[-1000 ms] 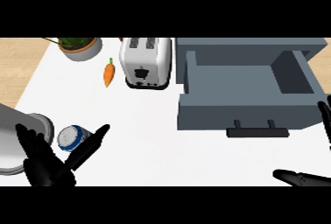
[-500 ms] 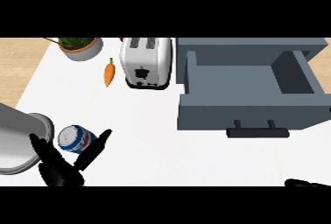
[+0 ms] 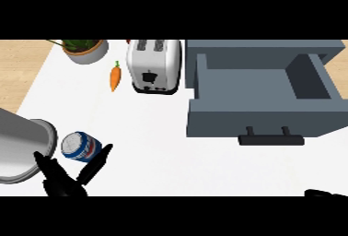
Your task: Pick up the can, place it into the drawer and close the drawer
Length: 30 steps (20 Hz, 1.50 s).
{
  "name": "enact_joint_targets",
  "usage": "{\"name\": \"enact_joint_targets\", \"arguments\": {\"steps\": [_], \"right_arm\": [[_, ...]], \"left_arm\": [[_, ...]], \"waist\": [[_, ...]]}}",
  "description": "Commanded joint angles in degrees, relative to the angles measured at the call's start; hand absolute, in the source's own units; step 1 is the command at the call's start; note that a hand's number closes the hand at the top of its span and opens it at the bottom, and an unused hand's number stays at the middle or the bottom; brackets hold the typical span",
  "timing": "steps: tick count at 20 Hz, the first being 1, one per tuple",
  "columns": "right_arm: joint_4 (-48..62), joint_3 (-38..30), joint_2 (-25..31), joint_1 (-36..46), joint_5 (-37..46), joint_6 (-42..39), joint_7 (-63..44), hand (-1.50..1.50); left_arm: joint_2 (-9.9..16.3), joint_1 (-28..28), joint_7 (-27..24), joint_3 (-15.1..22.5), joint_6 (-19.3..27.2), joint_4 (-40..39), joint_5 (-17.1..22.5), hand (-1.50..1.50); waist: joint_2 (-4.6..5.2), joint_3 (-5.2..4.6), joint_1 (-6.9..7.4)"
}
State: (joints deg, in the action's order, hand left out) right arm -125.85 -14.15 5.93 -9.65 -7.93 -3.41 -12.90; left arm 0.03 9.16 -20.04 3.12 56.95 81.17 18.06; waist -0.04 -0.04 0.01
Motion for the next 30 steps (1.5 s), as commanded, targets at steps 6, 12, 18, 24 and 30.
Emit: {"name": "enact_joint_targets", "arguments": {"steps": [6, 12, 18, 24, 30], "right_arm": [[-0.52, 1.00, -1.98, -1.31, 2.86, -1.03, 1.22, -1.50], [-2.82, -1.16, 0.04, 2.55, 0.31, -0.75, -4.60, -1.50], [-5.50, -1.93, -1.27, -1.23, -0.27, -2.21, -4.55, -1.50], [-2.76, -1.11, -0.04, 4.78, 2.70, -0.56, -6.20, -1.50], [-2.61, -2.88, -0.78, 0.75, 0.36, -3.84, -2.88, -1.50]], "left_arm": [[-0.03, -1.96, -14.48, -6.79, -7.83, -12.11, 12.30, -1.50], [-0.03, -10.80, -21.71, -10.09, -10.88, -26.80, 17.95, -1.50], [2.71, -14.96, -19.46, -15.40, -16.35, -30.90, 14.30, -1.50], [3.73, -16.62, -18.32, -12.70, -22.05, -34.08, 12.83, -1.50], [5.31, -22.18, -21.62, -15.98, -29.40, -42.15, 14.35, 1.50]], "waist": [[0.01, 0.01, -0.03], [0.06, 0.00, -0.20], [0.04, 0.03, -0.39], [0.10, 0.01, -0.17], [0.07, 0.02, -0.38]]}}
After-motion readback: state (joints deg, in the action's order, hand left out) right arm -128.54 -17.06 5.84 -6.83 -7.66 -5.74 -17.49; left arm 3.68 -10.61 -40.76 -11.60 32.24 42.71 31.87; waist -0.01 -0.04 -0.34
